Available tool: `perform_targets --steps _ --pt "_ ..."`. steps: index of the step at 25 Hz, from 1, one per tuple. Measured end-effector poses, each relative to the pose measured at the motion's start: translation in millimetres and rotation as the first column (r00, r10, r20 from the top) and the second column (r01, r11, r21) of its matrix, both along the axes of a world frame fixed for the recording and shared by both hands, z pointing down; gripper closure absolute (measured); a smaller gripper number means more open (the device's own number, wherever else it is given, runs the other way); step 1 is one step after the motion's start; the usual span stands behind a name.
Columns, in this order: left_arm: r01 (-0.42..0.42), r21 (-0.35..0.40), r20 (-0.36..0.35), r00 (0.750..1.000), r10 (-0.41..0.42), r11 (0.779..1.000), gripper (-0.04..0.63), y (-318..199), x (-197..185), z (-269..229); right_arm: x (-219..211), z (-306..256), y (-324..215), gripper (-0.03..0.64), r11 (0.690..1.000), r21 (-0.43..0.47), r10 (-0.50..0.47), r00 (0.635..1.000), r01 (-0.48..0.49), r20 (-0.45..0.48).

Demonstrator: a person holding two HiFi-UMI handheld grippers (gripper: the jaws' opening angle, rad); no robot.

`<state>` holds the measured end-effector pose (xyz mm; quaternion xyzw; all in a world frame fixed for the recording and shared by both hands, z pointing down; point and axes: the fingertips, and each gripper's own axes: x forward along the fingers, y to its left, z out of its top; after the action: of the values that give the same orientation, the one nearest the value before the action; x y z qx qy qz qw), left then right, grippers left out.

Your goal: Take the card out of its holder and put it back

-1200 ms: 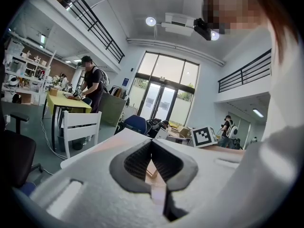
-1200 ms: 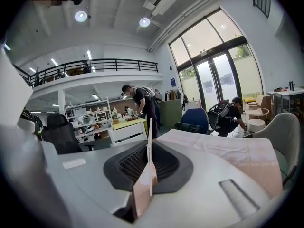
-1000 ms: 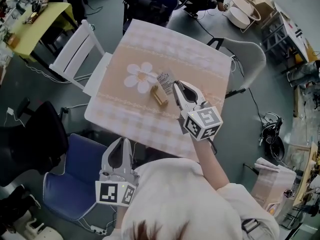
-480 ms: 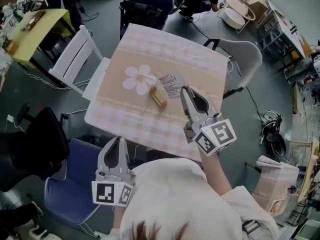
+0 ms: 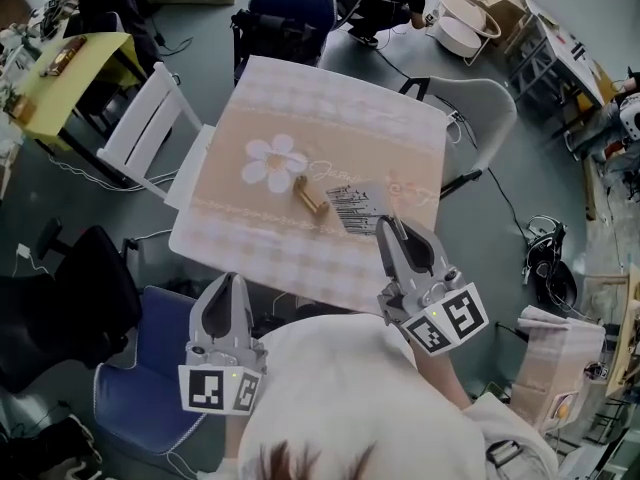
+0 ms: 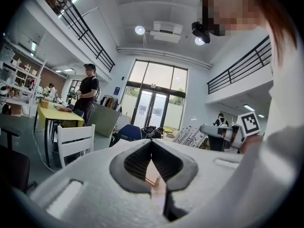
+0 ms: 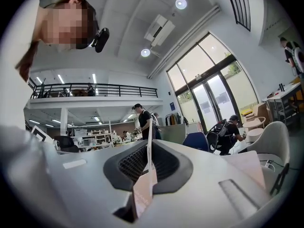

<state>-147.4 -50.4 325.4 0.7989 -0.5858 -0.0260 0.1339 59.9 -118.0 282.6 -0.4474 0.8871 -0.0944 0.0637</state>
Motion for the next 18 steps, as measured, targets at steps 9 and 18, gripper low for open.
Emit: perform_targets --steps 9,18 --pt "-0.010 0.043 0.024 1.000 0.009 0.999 0.595 13 -1 -13 4 22 43 0.601 0.998 -0.065 -0.002 1.000 0.004 0.027" --pt "0.017 0.036 0.046 0.999 -0.018 0.999 0.595 24 -8 -13 8 26 48 0.601 0.998 -0.064 0.011 1.000 -0.009 0.018"
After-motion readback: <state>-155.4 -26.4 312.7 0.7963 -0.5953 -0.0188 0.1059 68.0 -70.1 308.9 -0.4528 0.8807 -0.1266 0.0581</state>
